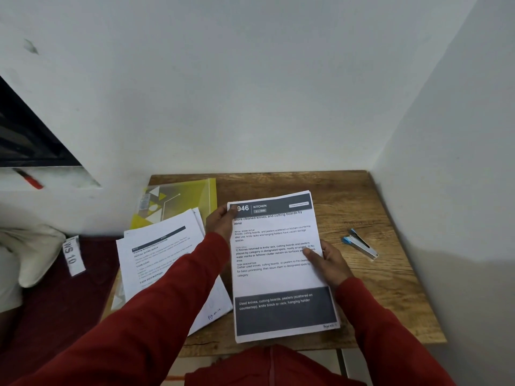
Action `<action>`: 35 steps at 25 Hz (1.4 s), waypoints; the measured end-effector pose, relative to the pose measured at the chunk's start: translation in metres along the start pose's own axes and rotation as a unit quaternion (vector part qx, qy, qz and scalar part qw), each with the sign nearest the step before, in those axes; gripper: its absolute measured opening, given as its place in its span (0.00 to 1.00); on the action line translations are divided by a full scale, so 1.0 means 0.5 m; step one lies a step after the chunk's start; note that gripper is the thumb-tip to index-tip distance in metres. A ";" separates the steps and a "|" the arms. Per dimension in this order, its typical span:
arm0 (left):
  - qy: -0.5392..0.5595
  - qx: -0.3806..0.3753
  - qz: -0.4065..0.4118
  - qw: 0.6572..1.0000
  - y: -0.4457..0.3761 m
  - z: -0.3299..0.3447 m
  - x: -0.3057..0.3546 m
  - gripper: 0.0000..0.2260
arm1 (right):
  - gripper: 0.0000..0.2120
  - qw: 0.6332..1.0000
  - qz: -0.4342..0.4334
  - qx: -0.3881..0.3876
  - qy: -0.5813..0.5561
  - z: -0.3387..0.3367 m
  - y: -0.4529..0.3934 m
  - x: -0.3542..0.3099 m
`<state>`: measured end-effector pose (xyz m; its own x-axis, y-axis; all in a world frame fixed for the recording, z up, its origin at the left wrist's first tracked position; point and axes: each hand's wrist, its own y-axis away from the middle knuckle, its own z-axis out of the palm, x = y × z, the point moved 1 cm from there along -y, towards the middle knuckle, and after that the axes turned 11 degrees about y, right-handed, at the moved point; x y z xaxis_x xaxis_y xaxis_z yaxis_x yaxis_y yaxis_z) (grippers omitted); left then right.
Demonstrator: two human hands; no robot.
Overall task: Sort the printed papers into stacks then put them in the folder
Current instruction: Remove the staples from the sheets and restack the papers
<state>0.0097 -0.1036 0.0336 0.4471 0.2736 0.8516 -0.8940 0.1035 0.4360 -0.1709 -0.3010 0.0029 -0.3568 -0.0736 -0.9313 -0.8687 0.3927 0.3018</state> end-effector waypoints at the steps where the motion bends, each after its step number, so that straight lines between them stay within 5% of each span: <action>1: -0.002 0.002 -0.004 1.000 -0.001 0.000 -0.002 0.02 | 0.11 1.000 0.000 0.002 0.000 0.000 0.001 -0.001; 8: 0.007 -0.006 0.031 0.999 0.008 0.007 0.005 0.12 | 0.11 1.000 0.009 -0.003 -0.002 -0.002 -0.001 0.000; 15: -0.018 0.012 0.058 0.998 0.010 0.007 0.002 0.08 | 0.11 0.999 0.015 0.011 -0.050 0.006 0.002 -0.011; 35: -0.142 -0.020 0.153 0.978 -0.012 -0.013 -0.026 0.09 | 0.10 0.998 0.050 0.026 0.037 0.001 -0.022 0.016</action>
<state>0.0092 -0.1013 0.0180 0.1437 0.0223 0.9894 -0.9852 0.0981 0.1409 -0.1638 -0.3056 -0.0080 -0.4673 -0.0977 -0.8787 -0.8085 0.4493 0.3801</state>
